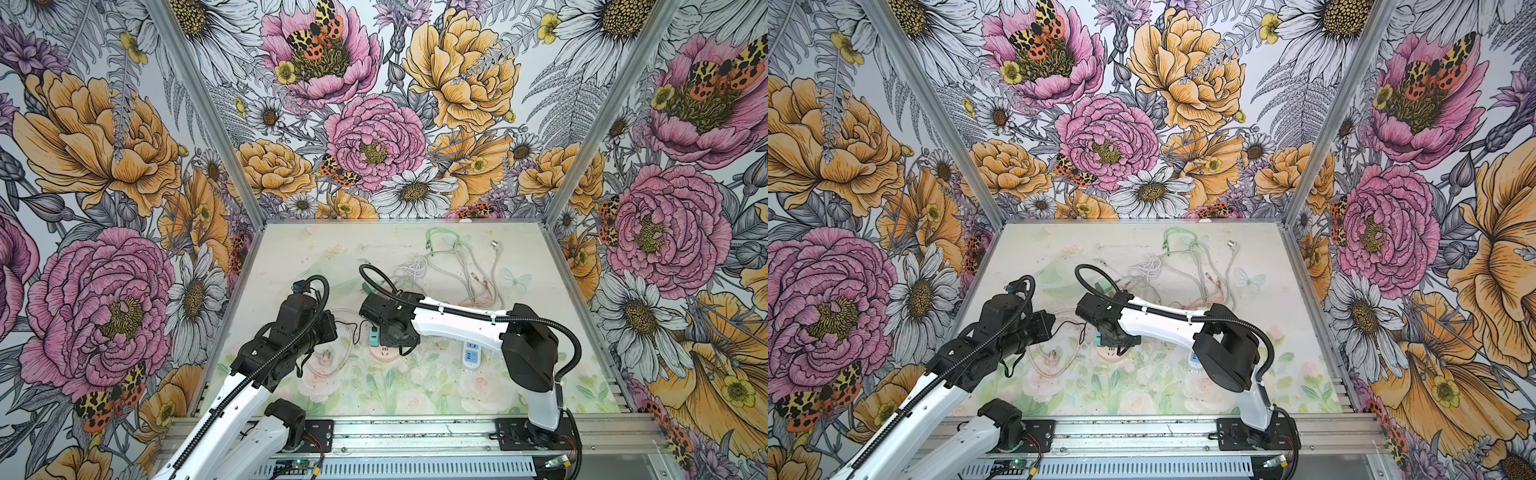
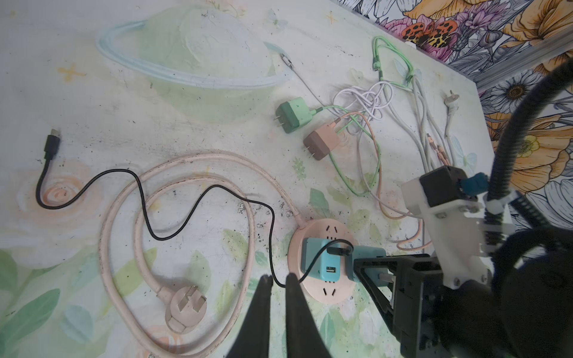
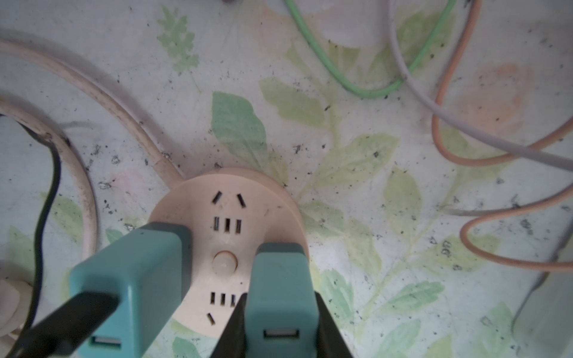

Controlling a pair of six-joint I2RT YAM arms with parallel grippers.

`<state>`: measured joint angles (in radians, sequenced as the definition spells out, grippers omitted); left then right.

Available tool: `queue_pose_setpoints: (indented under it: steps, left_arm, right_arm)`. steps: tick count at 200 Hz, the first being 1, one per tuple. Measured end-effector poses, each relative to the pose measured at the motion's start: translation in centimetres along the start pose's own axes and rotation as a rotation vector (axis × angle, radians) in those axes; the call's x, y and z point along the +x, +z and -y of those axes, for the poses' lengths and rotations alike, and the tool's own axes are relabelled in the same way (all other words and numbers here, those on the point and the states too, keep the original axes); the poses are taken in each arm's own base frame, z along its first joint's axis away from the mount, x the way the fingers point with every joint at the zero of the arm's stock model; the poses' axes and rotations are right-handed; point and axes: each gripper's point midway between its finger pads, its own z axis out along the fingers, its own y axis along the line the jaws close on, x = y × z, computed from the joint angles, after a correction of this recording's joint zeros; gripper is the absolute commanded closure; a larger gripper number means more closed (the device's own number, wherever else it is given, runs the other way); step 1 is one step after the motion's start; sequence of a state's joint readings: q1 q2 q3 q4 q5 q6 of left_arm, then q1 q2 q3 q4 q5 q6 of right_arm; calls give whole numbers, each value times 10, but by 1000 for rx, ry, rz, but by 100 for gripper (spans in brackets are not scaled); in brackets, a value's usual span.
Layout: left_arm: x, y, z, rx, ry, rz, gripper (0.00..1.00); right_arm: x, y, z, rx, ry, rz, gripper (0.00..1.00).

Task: Insert the plug
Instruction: 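Press teal charger down into the socket with right gripper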

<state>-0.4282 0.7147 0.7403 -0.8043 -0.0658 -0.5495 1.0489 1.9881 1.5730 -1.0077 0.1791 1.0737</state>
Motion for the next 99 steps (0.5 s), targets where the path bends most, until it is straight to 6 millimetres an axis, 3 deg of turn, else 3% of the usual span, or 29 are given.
queue_pose_setpoints:
  steps: [99]
  left_arm:
    - [1, 0, 1, 4, 4, -2, 86]
  right_arm:
    - [5, 2, -3, -14, -52, -1, 100]
